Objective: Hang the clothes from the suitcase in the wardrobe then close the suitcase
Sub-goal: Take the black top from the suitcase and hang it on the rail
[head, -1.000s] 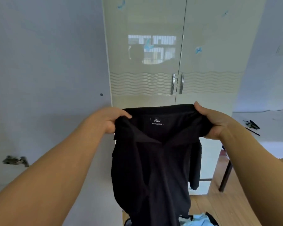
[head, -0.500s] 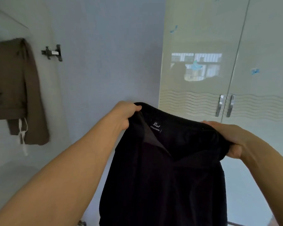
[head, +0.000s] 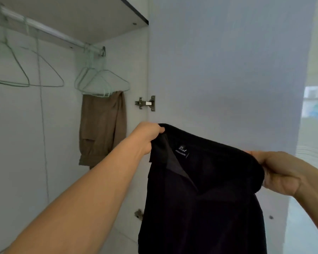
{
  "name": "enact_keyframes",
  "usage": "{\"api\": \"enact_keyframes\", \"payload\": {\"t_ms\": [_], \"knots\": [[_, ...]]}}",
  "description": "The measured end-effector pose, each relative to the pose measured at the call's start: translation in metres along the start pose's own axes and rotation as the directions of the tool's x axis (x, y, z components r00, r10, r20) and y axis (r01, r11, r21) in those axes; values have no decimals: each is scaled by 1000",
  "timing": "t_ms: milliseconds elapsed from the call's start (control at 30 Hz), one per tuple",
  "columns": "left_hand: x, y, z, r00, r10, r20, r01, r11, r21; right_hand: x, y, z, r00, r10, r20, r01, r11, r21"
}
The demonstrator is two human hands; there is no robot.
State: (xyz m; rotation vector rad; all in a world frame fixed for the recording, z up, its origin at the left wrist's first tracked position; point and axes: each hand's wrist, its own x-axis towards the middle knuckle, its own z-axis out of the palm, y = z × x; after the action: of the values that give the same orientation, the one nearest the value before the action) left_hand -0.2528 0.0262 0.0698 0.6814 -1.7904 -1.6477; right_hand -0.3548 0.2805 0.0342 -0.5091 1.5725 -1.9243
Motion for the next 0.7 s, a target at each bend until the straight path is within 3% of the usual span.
{"api": "enact_keyframes", "payload": {"t_ms": [67,133,200,267,433,467,533,567,633,700], "knots": [[15,4,-34,999,28,-41,-25,997,74,16,-9,38,999,-18,40,18,1000,14],[26,6,-65,997,43,-69,-31,984,173,29,-12,74,993,-32,115,54,980,-192],[37,6,-93,996,53,-73,-29,953,301,38,-9,110,991,-80,111,129,816,-563],[43,7,-120,994,72,-77,-32,902,430,51,-7,144,981,-180,76,178,666,-724],[44,20,-181,994,95,-46,-34,708,705,85,-16,208,863,-504,29,312,486,-816],[43,24,-195,993,114,-43,-40,642,766,90,-18,223,845,-534,27,350,515,-783],[36,31,-210,976,213,-40,-60,442,895,97,-20,248,855,-518,31,429,674,-602],[32,36,-216,947,319,-45,-74,351,933,100,-22,262,872,-489,39,444,753,-485],[22,47,-222,823,563,-80,-100,283,954,100,-24,288,898,-436,60,431,843,-323],[14,62,-233,570,819,-61,-81,130,988,100,-24,311,900,-426,90,433,855,-285]]}}
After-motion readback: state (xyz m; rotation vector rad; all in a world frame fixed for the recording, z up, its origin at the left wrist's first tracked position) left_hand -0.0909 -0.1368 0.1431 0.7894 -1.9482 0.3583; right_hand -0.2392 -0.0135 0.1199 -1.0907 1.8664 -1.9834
